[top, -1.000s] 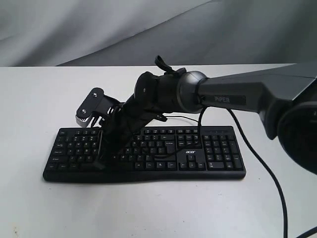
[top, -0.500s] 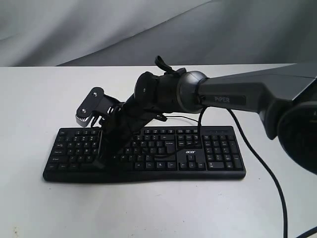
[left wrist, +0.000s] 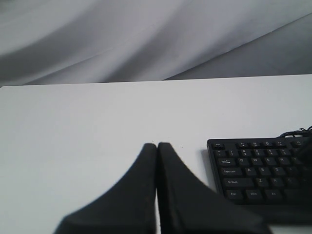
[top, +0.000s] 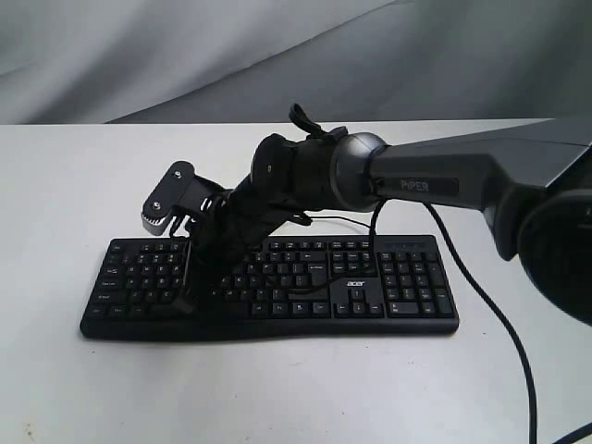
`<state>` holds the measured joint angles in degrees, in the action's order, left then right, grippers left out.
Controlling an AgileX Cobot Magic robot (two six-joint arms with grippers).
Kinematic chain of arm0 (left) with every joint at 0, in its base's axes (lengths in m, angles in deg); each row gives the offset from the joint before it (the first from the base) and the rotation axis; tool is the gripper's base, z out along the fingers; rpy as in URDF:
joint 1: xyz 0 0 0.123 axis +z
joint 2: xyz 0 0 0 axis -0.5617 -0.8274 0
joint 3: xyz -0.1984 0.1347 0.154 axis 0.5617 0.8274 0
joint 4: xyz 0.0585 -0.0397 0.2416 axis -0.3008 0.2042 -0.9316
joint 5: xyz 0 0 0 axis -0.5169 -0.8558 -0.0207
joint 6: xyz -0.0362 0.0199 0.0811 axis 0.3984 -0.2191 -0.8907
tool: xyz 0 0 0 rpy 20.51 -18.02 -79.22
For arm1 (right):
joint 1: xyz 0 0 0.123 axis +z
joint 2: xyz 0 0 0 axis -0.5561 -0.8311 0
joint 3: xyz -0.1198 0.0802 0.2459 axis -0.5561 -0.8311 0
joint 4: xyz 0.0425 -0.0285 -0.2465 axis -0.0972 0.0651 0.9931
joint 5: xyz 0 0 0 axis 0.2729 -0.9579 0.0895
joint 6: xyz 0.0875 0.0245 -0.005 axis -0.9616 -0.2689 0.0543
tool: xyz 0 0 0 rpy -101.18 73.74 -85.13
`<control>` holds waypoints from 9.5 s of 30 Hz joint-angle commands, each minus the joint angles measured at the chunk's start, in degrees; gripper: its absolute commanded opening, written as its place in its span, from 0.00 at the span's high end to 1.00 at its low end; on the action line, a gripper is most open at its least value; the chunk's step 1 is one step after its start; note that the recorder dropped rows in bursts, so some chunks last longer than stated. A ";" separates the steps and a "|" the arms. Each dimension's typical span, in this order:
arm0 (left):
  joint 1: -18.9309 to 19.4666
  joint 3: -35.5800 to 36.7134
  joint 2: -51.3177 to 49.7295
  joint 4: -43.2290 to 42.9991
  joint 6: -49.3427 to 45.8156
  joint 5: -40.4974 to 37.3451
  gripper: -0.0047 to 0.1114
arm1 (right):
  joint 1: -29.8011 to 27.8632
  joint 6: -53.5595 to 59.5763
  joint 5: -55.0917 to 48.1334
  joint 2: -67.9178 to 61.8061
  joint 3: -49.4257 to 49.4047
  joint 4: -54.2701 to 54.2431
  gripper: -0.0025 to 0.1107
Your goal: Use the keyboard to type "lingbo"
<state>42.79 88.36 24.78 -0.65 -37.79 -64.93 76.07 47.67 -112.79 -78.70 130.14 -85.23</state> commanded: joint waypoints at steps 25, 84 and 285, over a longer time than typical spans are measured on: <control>0.11 0.25 0.15 0.46 0.23 0.26 0.96 | 0.20 -0.11 -0.21 -1.15 0.42 -0.67 0.98; 0.11 0.25 0.15 0.46 0.23 0.26 0.96 | -0.47 3.12 -6.28 -0.95 0.42 0.82 0.98; 0.11 0.25 0.15 0.46 0.23 0.26 0.96 | -36.87 -9.07 25.07 130.54 -78.54 -13.57 0.98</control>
<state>42.79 88.36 24.78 -0.65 -37.79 -64.93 39.38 41.97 -85.02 51.49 51.92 -102.67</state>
